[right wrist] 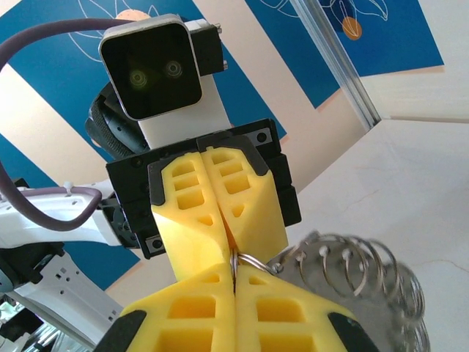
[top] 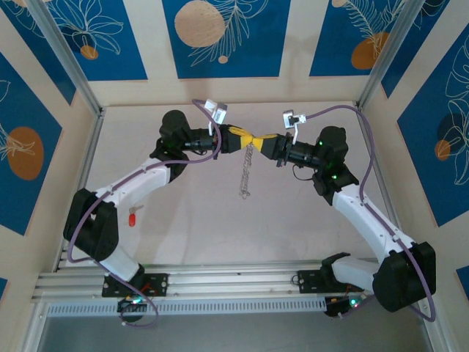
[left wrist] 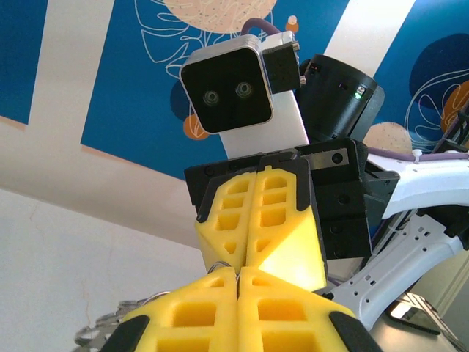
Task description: Put the keys on the keyring
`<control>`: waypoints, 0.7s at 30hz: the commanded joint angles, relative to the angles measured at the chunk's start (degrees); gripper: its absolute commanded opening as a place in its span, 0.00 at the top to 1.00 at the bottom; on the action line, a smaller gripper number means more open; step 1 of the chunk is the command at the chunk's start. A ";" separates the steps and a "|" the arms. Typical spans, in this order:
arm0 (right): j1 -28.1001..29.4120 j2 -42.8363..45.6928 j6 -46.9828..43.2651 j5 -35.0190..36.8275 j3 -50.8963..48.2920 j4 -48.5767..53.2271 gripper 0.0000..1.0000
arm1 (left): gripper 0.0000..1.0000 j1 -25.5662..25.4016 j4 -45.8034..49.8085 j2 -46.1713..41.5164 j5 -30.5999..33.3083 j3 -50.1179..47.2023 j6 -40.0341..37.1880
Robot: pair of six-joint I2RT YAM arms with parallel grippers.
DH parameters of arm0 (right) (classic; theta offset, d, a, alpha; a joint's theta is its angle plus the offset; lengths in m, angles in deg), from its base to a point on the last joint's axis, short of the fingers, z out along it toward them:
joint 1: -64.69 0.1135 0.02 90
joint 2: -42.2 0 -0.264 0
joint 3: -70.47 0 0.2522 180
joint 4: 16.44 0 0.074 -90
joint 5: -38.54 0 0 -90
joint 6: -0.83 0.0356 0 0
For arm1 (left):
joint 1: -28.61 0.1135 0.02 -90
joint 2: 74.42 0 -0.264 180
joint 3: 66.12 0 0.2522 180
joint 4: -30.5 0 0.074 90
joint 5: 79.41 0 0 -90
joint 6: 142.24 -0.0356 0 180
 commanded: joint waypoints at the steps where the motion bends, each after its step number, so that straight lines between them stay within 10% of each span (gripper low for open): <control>1: -0.36 -0.53 -1.95 0.52 1.74 -0.08 1.00 | 0.72 -0.27 -2.32 -0.91 1.45 0.74 0.39; 9: -3.02 -0.90 -2.59 -1.99 1.20 -1.43 1.00 | 0.36 1.84 -0.65 -6.56 8.83 -3.03 0.38; 21: -4.44 -3.91 -3.55 -10.91 3.65 -3.96 1.00 | 0.43 2.46 0.31 -3.67 1.86 -2.33 3.98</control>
